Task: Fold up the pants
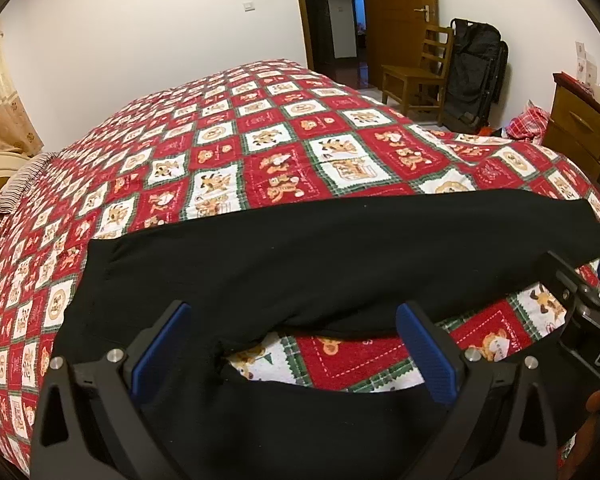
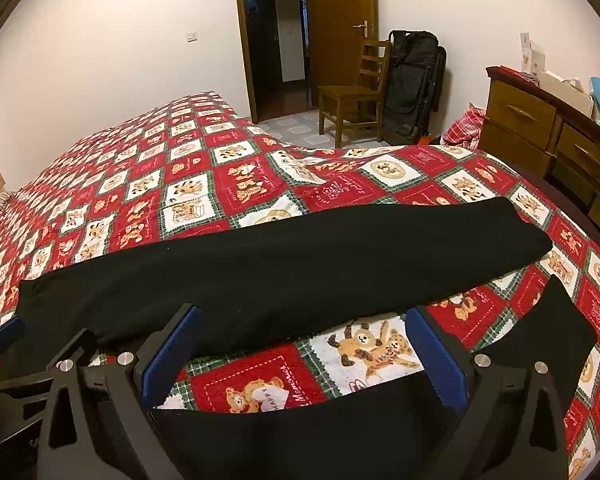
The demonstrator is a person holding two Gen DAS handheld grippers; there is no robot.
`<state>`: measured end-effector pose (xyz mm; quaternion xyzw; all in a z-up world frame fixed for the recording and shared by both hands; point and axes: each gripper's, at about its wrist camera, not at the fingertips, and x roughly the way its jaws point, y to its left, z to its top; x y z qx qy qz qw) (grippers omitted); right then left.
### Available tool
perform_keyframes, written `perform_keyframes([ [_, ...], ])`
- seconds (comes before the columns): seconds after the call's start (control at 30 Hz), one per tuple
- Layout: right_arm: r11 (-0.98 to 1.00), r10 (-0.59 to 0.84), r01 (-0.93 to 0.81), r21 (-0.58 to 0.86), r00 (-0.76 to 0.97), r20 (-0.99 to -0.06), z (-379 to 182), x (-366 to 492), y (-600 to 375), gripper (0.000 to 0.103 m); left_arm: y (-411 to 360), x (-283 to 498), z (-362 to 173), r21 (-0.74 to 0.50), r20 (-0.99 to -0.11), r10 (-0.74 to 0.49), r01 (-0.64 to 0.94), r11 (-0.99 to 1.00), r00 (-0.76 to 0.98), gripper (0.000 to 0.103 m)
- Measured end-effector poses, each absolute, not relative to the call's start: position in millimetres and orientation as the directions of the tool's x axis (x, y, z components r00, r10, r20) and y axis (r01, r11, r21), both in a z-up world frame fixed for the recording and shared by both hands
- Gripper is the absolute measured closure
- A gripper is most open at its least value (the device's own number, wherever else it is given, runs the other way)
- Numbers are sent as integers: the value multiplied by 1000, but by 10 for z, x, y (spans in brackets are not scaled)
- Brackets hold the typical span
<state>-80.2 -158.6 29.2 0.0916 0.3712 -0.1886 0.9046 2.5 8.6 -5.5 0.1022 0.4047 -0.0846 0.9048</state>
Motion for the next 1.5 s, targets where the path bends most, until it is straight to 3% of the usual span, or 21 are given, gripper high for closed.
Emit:
perform_keyframes([
  [0.6, 912, -270, 409, 29, 651, -710, 273, -791, -1590, 1, 138, 82, -98, 171, -746, -9, 205, 964, 666, 0],
  [1.07, 917, -258, 399, 24, 637, -726, 196, -723, -1566, 1, 286, 222, -177, 146, -776, -3, 185, 972, 630, 0],
  [1.5, 990, -66, 136, 30, 649, -758, 257, -195, -1475, 1, 946, 778, -196, 157, -813, 71, 100, 982, 577, 0],
])
